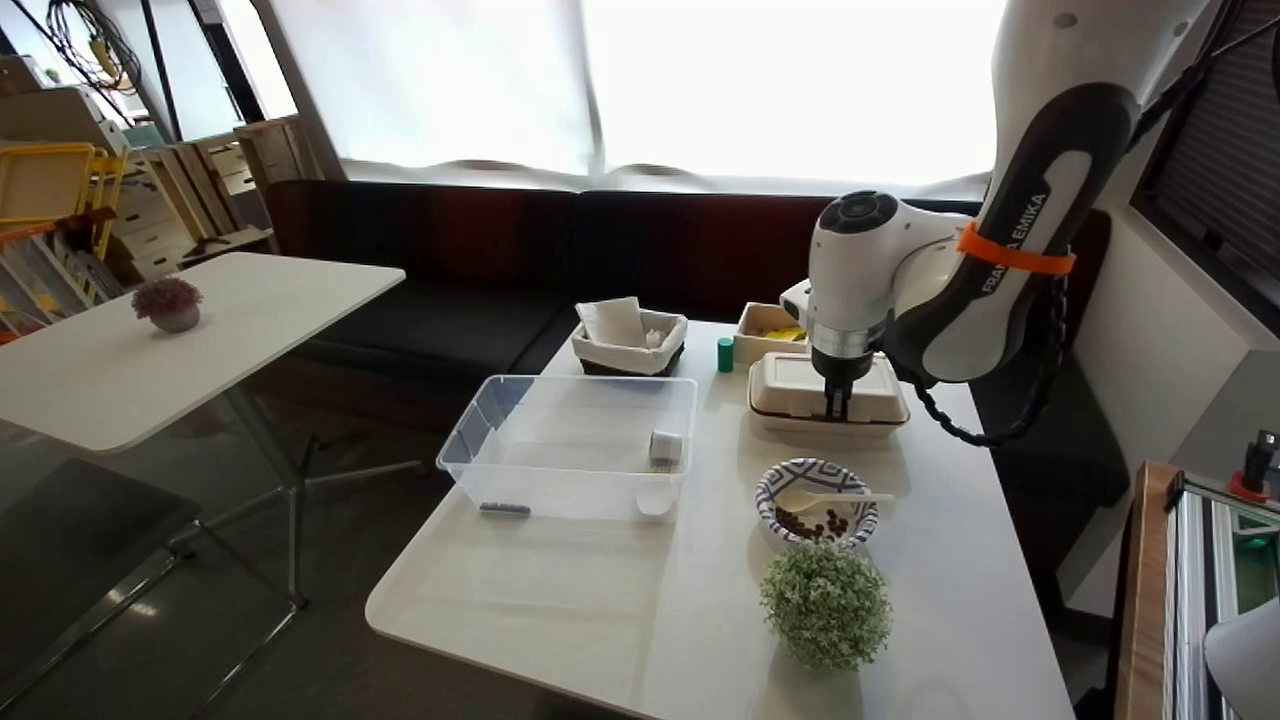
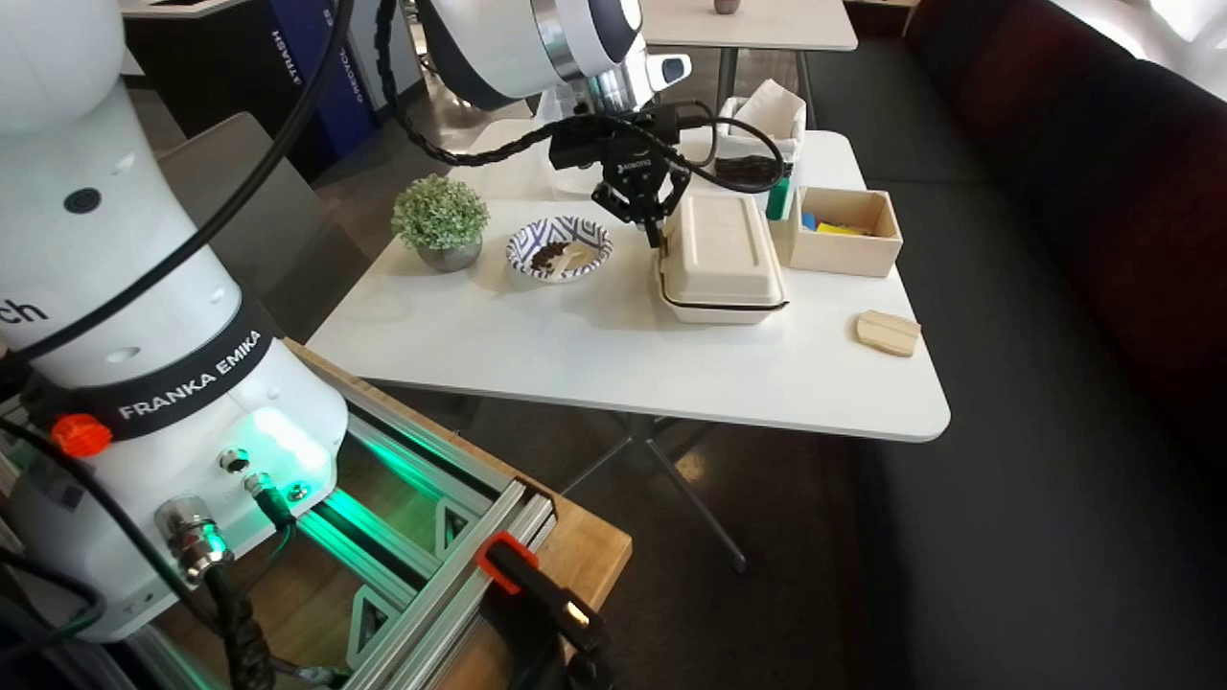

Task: Open the box

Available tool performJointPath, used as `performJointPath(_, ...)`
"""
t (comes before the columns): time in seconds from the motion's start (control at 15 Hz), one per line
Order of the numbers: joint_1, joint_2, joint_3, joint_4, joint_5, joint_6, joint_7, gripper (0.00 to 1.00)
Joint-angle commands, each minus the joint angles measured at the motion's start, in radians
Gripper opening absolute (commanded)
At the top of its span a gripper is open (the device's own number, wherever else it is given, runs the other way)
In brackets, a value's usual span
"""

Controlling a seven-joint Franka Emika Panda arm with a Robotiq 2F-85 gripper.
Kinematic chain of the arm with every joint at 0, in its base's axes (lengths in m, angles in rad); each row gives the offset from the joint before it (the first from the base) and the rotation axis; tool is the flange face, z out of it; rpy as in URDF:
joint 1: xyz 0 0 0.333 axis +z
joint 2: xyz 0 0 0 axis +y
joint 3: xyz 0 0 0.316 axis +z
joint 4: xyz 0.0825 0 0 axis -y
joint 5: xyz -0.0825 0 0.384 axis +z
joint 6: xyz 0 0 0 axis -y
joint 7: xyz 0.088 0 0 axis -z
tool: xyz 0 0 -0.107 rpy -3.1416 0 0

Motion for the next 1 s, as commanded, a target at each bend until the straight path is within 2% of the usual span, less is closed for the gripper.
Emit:
performJointPath(0.0, 0.007, 0.037, -0.012, 0.012, -0.009, 0.02, 0.019, 0.0)
performJointPath(0.53, 0.008, 0.062, -0.031, 0.033, -0.019, 0.021, 0.014, 0.0)
performJointPath(0.93, 0.05, 0.06, -0.098, 0.054, -0.058, 0.022, 0.045, 0.0)
